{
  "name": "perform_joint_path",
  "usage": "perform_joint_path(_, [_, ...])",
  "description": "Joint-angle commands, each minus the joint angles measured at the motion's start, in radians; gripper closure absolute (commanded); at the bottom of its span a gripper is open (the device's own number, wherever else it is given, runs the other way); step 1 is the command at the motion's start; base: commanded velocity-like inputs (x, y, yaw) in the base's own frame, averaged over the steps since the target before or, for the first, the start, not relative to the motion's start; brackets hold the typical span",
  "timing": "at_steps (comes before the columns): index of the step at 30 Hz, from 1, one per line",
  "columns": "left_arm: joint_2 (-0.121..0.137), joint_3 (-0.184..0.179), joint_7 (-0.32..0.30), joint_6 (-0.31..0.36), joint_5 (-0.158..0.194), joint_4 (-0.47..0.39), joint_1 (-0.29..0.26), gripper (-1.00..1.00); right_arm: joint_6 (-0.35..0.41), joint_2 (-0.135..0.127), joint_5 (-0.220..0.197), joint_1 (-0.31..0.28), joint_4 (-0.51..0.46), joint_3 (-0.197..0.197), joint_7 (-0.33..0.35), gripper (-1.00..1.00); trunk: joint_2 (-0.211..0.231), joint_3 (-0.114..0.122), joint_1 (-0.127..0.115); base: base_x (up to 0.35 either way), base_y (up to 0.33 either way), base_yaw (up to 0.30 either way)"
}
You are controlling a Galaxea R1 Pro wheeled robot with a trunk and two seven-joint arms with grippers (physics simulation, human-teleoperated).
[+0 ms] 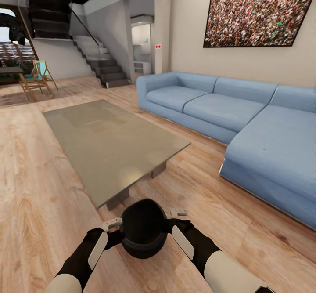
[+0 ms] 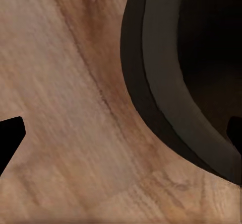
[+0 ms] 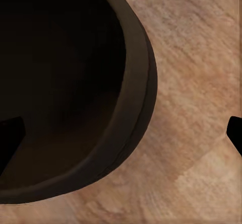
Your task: Place each of the two pumpkins and all three candles from the living room inside a cabinet in the living room (use any cabinet), then make sure every cabinet is closed, and position the cauldron so it is next to a table in the living room.
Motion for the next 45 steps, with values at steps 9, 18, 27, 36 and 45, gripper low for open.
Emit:
perform_joint_path(9, [0.000,0.000,0.000,0.001,0.000,0.000,0.000,-1.00,0.005,0.000,-0.002,0.000,0.000,-0.002,-0.001,-1.00,0.002,0.035,-0.004,-0.107,0.022,0.000])
perform_joint_path(18, [0.003,0.000,0.001,0.045,0.000,0.000,-0.003,-1.00,0.011,0.000,-0.002,0.000,-0.001,0.000,-0.001,-1.00,0.017,0.068,-0.014,-0.003,0.001,0.000])
perform_joint_path(27, [0.008,0.001,0.004,0.168,0.000,0.000,-0.023,-1.00,0.057,0.000,-0.005,0.000,-0.026,-0.004,-0.005,-1.00,0.080,0.097,-0.049,-0.112,0.010,0.000])
perform_joint_path(36, [0.009,0.002,0.005,0.173,0.000,0.000,-0.025,-1.00,0.084,0.000,-0.007,0.000,-0.028,-0.007,-0.005,-1.00,0.143,0.125,-0.083,-0.013,0.002,0.000])
perform_joint_path(45, [0.010,0.002,0.007,0.174,0.000,0.000,-0.027,-1.00,0.085,0.000,-0.006,0.000,-0.043,-0.007,-0.015,-1.00,0.206,0.153,-0.118,-0.096,0.033,0.000])
